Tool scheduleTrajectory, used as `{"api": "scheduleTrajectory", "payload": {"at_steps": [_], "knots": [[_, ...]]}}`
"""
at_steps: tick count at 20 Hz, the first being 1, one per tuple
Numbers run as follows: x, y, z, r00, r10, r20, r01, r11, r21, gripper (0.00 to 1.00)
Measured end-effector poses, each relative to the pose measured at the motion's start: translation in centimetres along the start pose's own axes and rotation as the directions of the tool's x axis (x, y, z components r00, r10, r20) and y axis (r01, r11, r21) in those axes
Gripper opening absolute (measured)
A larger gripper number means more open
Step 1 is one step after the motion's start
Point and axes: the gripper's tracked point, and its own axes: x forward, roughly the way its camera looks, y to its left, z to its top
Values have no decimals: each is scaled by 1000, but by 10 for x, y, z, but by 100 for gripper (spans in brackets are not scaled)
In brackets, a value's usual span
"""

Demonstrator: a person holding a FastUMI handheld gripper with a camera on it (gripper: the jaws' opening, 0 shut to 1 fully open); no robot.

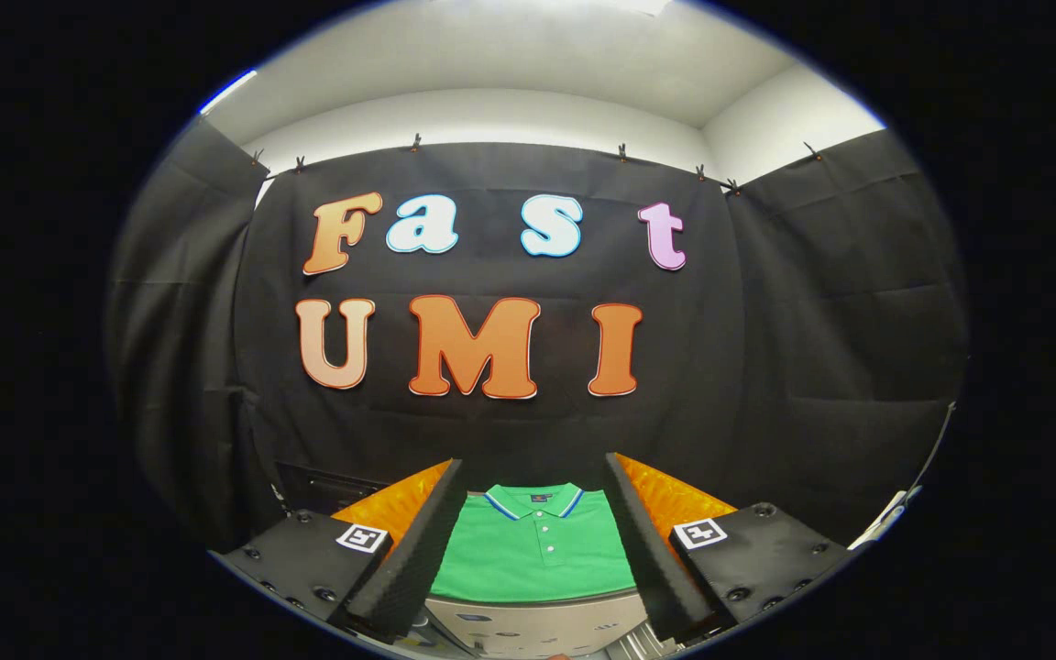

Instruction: Put the clothes into the washing machine and then close the washing machine lid.

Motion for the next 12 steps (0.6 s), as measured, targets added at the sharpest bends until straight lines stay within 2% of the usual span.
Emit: {"api": "scheduleTrajectory", "payload": {"at_steps": [12], "knots": [[19,-2,-11,1000,14,-20,-15,1000,-5,98]]}}
